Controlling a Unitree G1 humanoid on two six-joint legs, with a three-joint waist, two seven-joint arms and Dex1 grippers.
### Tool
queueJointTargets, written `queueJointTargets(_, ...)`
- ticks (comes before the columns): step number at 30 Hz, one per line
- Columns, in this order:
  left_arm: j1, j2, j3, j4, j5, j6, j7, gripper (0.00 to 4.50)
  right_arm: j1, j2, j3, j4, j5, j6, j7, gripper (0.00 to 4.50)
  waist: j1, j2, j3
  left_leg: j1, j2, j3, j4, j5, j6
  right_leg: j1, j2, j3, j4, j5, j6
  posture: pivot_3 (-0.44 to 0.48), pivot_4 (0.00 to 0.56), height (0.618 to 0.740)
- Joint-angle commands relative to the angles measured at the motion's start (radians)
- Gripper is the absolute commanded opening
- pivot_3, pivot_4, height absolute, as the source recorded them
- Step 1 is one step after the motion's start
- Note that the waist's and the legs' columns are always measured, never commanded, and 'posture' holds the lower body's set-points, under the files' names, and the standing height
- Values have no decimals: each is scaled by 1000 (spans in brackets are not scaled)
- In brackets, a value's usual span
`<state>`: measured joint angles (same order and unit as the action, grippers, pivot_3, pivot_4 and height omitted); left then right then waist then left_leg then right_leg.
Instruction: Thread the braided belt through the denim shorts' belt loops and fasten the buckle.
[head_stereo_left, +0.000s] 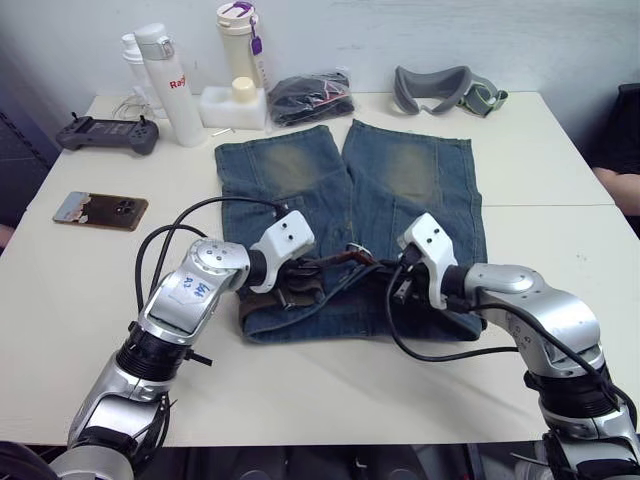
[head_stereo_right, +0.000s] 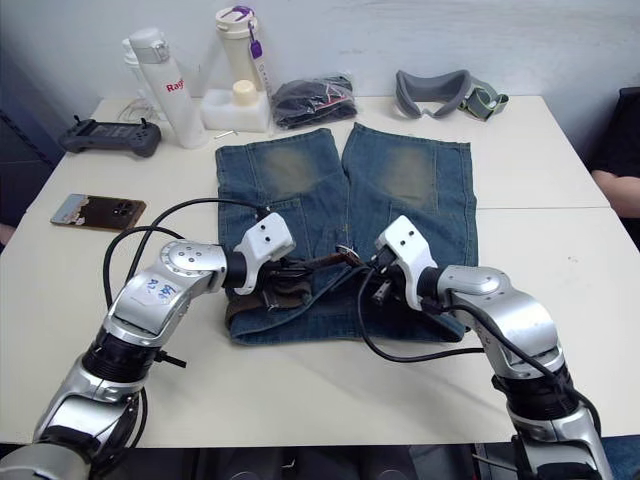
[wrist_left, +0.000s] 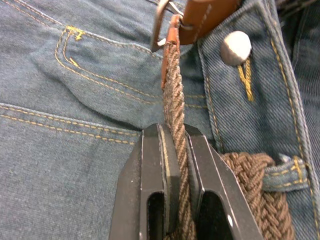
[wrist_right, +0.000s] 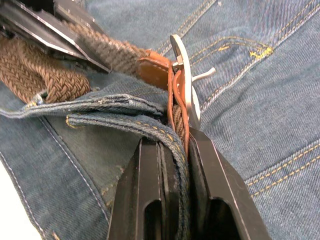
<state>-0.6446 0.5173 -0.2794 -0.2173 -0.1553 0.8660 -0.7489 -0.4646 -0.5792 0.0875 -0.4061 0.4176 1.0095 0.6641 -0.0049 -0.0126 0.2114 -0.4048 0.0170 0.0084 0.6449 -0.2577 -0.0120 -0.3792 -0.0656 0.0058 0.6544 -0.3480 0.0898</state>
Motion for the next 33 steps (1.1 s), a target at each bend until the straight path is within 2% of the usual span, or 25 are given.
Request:
queueJointTargets(1,-30,-20,24,-18,-19,-5,8,0,-7,-10,9,-22,5,-1,-3,7,0,0,0,0,0,0,0,0,0,0,0,0,0,0,0,0,150,740)
queueJointTargets(9,-37,-55,15,-24,-25,-6,12,0,-3,-17,28,-18,2,-16,10,7,1,0,0,0,0,0,0,0,0,0,0,0,0,0,0,0,150,740)
queueJointTargets(14,-45,-87,-24,2,-6,-36,17,0,-4,-10,30,-65,53,-31,65,7,1,0,0,0,0,0,0,0,0,0,0,0,0,0,0,0,150,740)
queueJointTargets(17,-65,-126,-60,39,14,-66,25,0,6,-46,32,-82,54,-41,100,7,2,0,0,0,0,0,0,0,0,0,0,0,0,0,0,0,150,740)
queueJointTargets(20,-100,-182,-84,84,19,-98,32,0,5,-90,67,-79,21,-92,137,7,3,0,0,0,-1,0,0,0,0,0,0,0,-1,0,1,0,150,740)
queueJointTargets(24,-142,-232,-84,140,29,-128,42,0,46,-190,163,-63,-91,-261,208,7,4,0,0,-1,-2,0,1,0,1,0,2,0,-1,0,1,0,150,740)
queueJointTargets(28,-138,-230,-77,144,32,-135,31,0,60,-225,125,29,-148,-388,229,7,3,-1,0,-1,-2,0,1,0,1,0,2,0,-1,0,1,0,150,740)
queueJointTargets(30,-129,-223,-77,140,36,-138,27,0,59,-250,81,57,-129,-416,270,1052,3,-1,0,-1,-2,1,1,0,1,0,2,0,-1,1,2,0,150,740)
queueJointTargets(31,-125,-221,-77,139,37,-139,25,0,57,-262,62,65,-113,-423,294,1351,4,-1,0,-1,-2,1,1,0,1,0,2,0,-1,1,2,0,150,740)
queueJointTargets(33,-122,-219,-77,137,38,-141,25,0,52,-292,22,81,-84,-427,339,2287,5,-1,0,-1,-2,1,2,0,1,1,2,0,-1,1,2,0,150,740)
